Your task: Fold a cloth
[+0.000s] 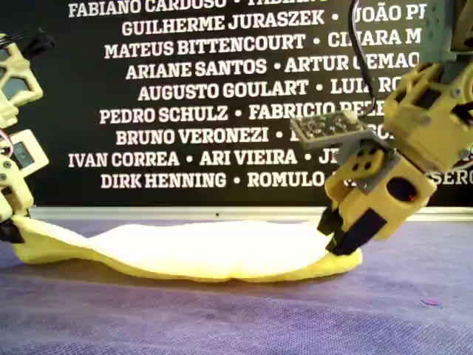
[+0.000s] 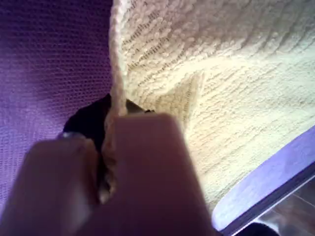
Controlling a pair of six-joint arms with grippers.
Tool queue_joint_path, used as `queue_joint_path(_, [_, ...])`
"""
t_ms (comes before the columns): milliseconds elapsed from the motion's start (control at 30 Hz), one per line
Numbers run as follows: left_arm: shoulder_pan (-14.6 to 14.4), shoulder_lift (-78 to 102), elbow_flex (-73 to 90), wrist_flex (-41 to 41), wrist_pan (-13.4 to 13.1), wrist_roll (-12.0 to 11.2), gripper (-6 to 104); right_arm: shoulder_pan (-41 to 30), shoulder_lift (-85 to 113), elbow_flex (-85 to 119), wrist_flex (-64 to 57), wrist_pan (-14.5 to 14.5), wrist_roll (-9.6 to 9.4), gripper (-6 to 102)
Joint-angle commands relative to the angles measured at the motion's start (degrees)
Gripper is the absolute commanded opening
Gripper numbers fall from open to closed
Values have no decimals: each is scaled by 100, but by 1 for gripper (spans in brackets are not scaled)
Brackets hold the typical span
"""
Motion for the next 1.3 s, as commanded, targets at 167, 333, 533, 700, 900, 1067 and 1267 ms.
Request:
queue_joint_path(167, [-132, 325, -88, -35, 35, 26, -1, -9, -220, -360, -536, -9, -18, 54])
queue_joint_path(333, [-132, 325, -88, -35, 35, 26, -1, -9, -237, -360, -1002, -9, -18, 53])
queue_joint_path(533, [-132, 325, -88, -35, 35, 26, -1, -18, -246, -360, -1125, 0, -18, 53])
queue_joint_path(700, [-132, 325, -88, -35, 35, 26, -1, -44, -466, -360, -1125, 9, -9, 51])
queue_joint_path(900, [-132, 325, -88, -35, 35, 26, -1, -70, -756, -563, -1134, 9, -9, 39])
queue_joint_path(1067, [-132, 325, -88, -35, 35, 26, -1, -88, -870, -923, -1125, 9, 62, 18])
queue_joint_path(1267, [-132, 325, -158, -53, 35, 26, -1, -88, -1002, -1099, -1107, -9, 70, -2])
